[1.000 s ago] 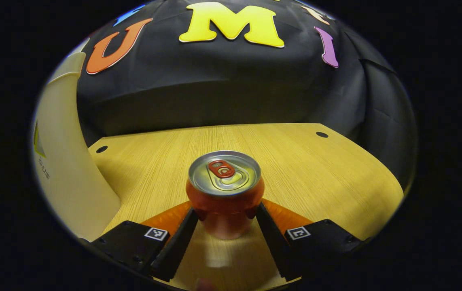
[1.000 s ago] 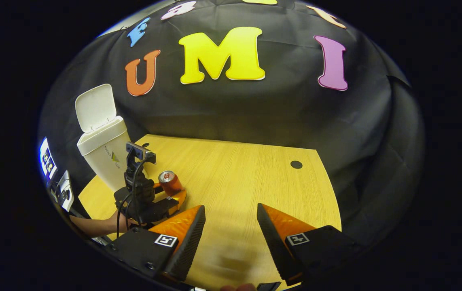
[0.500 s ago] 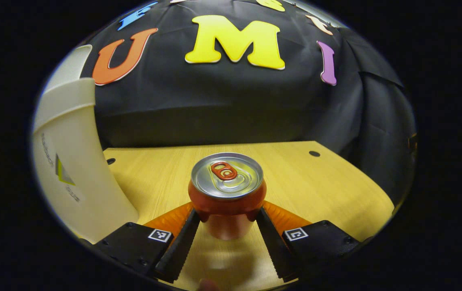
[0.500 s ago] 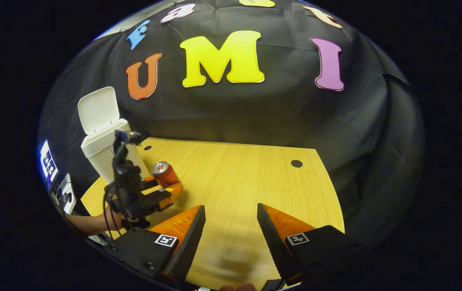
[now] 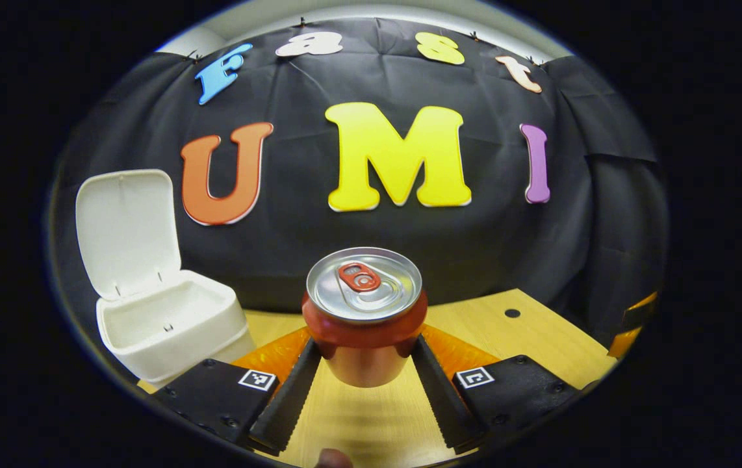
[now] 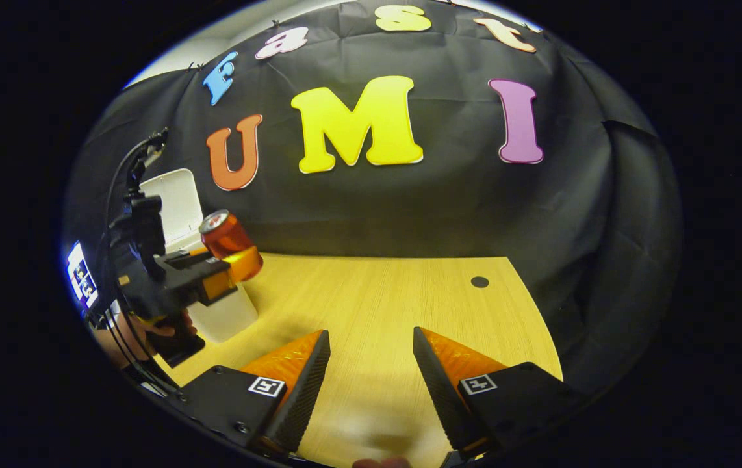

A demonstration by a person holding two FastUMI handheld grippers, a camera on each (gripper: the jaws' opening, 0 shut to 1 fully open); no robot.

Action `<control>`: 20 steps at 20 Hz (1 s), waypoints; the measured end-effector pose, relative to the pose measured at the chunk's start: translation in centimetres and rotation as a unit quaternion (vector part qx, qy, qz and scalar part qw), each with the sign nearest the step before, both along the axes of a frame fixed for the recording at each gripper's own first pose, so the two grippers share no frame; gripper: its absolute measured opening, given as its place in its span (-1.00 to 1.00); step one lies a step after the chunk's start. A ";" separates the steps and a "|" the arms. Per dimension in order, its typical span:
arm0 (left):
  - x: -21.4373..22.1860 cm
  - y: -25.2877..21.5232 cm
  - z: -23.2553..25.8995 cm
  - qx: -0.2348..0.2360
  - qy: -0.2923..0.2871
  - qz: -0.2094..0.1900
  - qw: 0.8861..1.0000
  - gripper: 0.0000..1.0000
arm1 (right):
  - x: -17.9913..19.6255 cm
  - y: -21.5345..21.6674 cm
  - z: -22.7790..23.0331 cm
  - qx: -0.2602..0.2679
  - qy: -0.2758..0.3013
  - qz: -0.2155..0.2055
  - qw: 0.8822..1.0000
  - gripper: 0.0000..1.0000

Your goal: Press the lid of the desktop garbage bin to open it, pick up the crumpled paper on the desktop and throw it into the bin, then pick up the pop can on the desktop and drop it into the bin, and finally close the garbage bin lid.

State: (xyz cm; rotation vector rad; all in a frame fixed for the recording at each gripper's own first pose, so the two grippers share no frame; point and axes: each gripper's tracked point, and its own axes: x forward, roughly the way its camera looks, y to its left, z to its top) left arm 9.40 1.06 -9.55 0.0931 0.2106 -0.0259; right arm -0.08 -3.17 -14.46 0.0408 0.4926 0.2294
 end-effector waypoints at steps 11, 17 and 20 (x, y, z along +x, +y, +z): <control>1.0 17.3 7.4 0.045 -0.042 0.183 0.981 0.70 | 1.5 2.0 1.1 0.027 -0.011 0.005 1.000 0.65; 0.3 22.8 3.7 0.046 0.000 0.255 0.966 0.70 | 1.8 3.8 1.0 0.002 -0.015 0.033 0.999 0.65; -0.4 23.8 2.1 0.032 0.022 0.272 0.961 0.70 | 1.8 4.0 0.9 -0.002 -0.013 0.036 0.999 0.62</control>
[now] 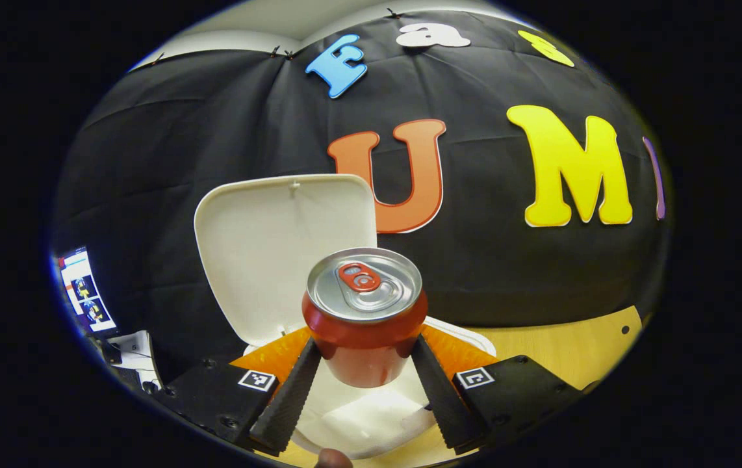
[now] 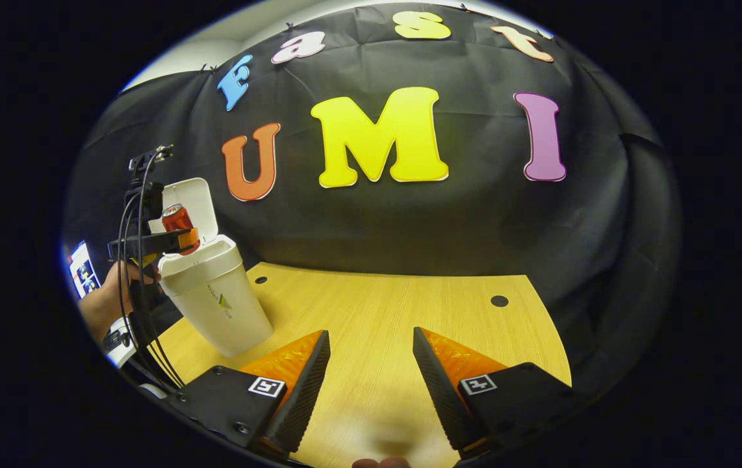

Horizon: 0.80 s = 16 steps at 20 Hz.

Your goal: Press the lid of the desktop garbage bin to open it, pick up the crumpled paper on the desktop and throw it into the bin, then pick up the pop can on the desktop and drop it into the bin, and finally close the garbage bin lid.

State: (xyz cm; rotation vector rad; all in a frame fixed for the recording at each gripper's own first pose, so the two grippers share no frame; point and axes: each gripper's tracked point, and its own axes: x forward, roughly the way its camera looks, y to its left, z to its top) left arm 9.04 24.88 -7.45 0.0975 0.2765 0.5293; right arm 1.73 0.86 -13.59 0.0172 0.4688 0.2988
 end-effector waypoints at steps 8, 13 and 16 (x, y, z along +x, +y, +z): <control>-0.4 -0.7 1.5 -0.001 -0.019 0.020 1.000 0.99 | -0.2 -0.1 -0.8 -0.007 0.012 0.005 1.000 0.65; -0.1 -2.2 6.0 0.011 -0.058 0.048 0.997 0.99 | 0.0 0.6 0.0 -0.002 0.003 0.017 1.000 0.65; 0.2 -2.1 9.5 0.017 -0.085 0.072 0.994 0.98 | 0.0 -0.1 0.5 -0.013 -0.010 0.023 1.000 0.62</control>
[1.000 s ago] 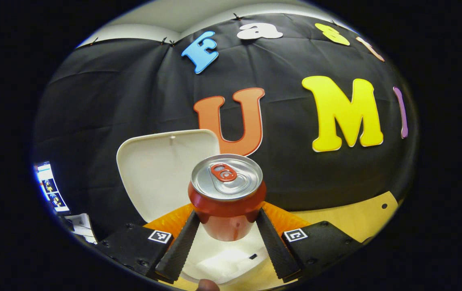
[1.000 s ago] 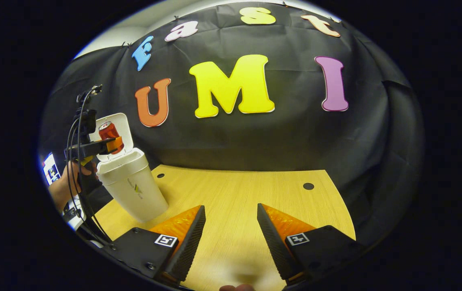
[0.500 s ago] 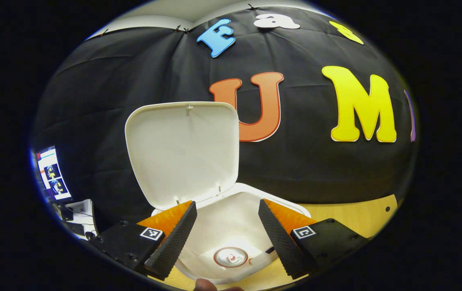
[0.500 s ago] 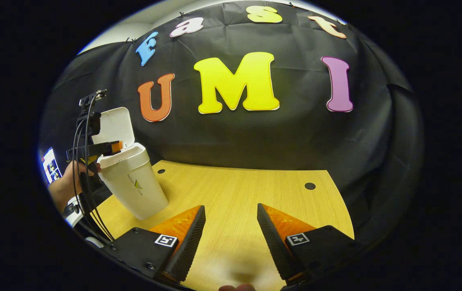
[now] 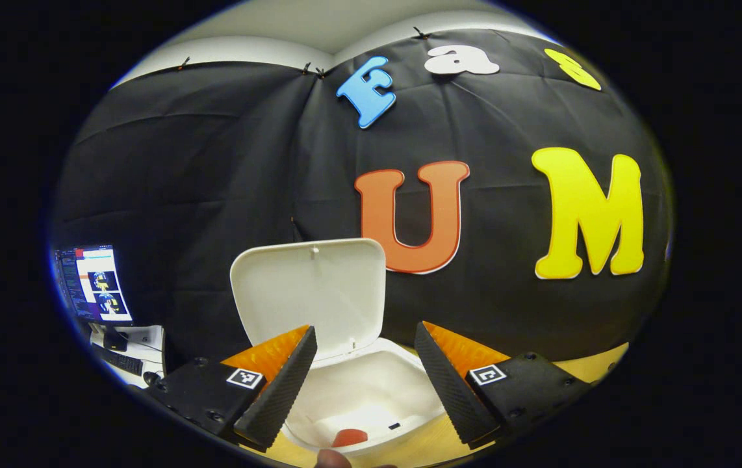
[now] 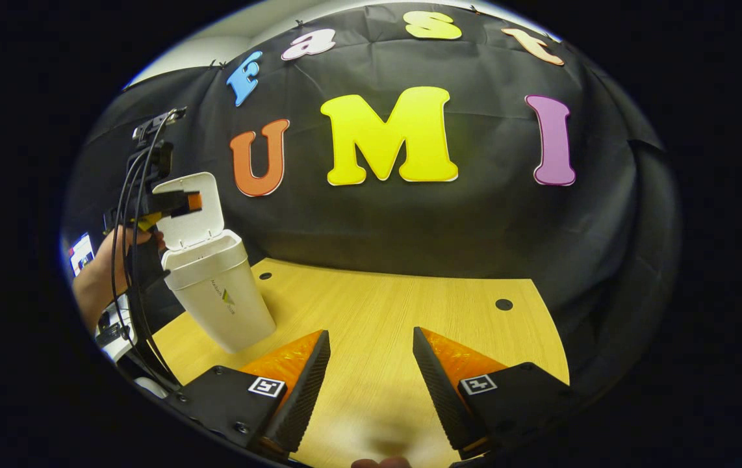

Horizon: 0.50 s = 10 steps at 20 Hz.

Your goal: Press the lid of the desktop garbage bin to open it, pick up the crumpled paper on the desktop and throw it into the bin, then pick up the pop can on the desktop and drop it into the bin, and finally close the garbage bin lid.

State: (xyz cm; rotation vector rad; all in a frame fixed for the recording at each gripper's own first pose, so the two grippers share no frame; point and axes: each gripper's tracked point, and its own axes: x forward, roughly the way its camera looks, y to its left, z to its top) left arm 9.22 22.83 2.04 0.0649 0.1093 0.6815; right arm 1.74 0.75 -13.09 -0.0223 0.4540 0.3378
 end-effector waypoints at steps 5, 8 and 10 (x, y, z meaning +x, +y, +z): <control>1.6 0.9 4.7 -0.001 -0.037 0.025 0.999 0.97 | 0.3 -1.8 0.7 0.006 -0.005 -0.010 1.000 0.65; 2.3 2.4 7.8 0.000 -0.055 0.050 0.997 0.98 | 0.6 -2.4 0.9 0.015 -0.002 -0.020 1.000 0.65; 2.5 4.0 9.4 0.001 -0.064 0.079 0.995 0.97 | 0.7 -2.6 1.0 0.018 -0.002 -0.024 1.000 0.64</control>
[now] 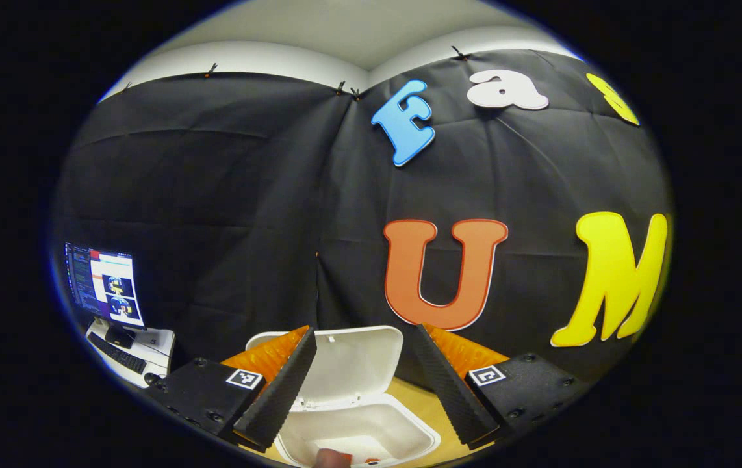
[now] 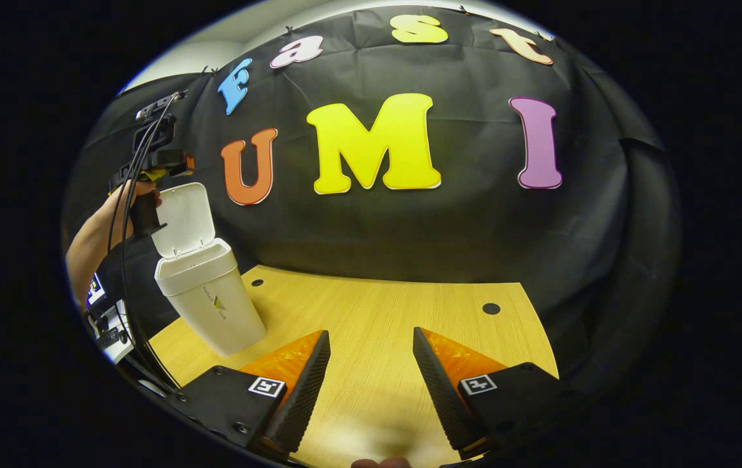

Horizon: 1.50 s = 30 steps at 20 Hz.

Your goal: Press the lid of the desktop garbage bin to open it, pick up the crumpled paper on the desktop and throw it into the bin, then pick up the pop can on the desktop and drop it into the bin, and finally close the garbage bin lid.

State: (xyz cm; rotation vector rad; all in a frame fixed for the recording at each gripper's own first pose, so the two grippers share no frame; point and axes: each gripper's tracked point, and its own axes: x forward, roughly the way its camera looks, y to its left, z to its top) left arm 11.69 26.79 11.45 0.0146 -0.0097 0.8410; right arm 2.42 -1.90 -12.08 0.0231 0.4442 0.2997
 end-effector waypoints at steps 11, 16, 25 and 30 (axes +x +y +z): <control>2.9 8.6 -0.4 -0.089 0.022 0.108 0.990 0.96 | 1.1 -1.5 -1.1 0.001 0.027 -0.026 0.999 0.62; 3.0 9.3 -3.3 -0.110 0.060 0.126 0.984 0.89 | 1.4 -1.4 -0.7 0.005 0.027 -0.032 0.999 0.65; 1.7 6.7 -4.8 -0.122 0.091 0.125 0.980 0.87 | -0.4 -2.8 -1.1 0.017 0.028 -0.033 0.999 0.62; 0.1 1.4 -7.6 -0.132 0.098 0.108 0.980 0.89 | -1.1 -3.4 -0.8 0.022 0.024 -0.023 0.999 0.65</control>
